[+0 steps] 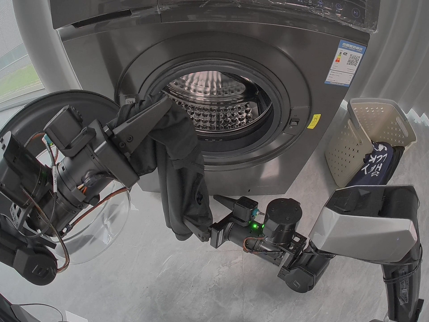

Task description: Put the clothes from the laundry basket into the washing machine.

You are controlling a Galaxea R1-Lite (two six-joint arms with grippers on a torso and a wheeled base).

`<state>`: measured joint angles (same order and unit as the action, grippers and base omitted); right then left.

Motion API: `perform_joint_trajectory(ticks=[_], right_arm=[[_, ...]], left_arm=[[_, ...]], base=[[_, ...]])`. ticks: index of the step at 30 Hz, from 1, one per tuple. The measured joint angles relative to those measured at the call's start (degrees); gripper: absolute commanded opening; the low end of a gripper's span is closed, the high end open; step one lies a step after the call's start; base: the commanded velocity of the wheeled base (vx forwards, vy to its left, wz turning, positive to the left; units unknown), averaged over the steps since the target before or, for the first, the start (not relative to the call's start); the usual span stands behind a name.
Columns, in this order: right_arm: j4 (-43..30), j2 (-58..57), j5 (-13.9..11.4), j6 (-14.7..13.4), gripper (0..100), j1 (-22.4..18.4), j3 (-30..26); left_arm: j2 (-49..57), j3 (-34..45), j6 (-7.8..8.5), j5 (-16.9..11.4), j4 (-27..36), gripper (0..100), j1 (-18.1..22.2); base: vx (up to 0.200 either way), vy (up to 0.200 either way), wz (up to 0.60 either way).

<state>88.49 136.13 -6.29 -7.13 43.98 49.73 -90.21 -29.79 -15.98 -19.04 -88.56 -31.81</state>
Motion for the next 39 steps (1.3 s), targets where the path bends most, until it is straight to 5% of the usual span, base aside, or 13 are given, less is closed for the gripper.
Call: perform_joint_trajectory(ticks=[8, 20, 21, 29, 39], right_arm=[[0.07, 0.33, -3.04, -0.61, 100, 0.78, -1.05], [0.09, 1.35, -2.35, -0.45, 100, 1.82, 2.45], [0.09, 1.51, -2.11, -0.45, 0, 1.82, 2.94], [0.09, 1.74, -0.85, -0.59, 0, 2.46, 3.19], [0.02, -2.86, 0.06, -0.48, 0, 1.85, -3.23]], left_arm=[[0.0, 0.0, 0.0, 0.05, 0.0, 0, -0.06], [-0.02, 0.02, 0.0, 0.09, -0.01, 0, -0.06], [-0.02, 0.02, 0.0, 0.13, -0.01, 0, -0.06], [-0.04, -0.02, 0.0, 0.33, -0.01, 0, 0.0], [-0.04, -0.22, -0.05, 0.4, -0.01, 0, 0.33]], base=[[0.0, 0.0, 0.0], [0.0, 0.0, 0.0], [0.0, 0.0, 0.0], [0.0, 0.0, 0.0], [0.0, 0.0, 0.0]])
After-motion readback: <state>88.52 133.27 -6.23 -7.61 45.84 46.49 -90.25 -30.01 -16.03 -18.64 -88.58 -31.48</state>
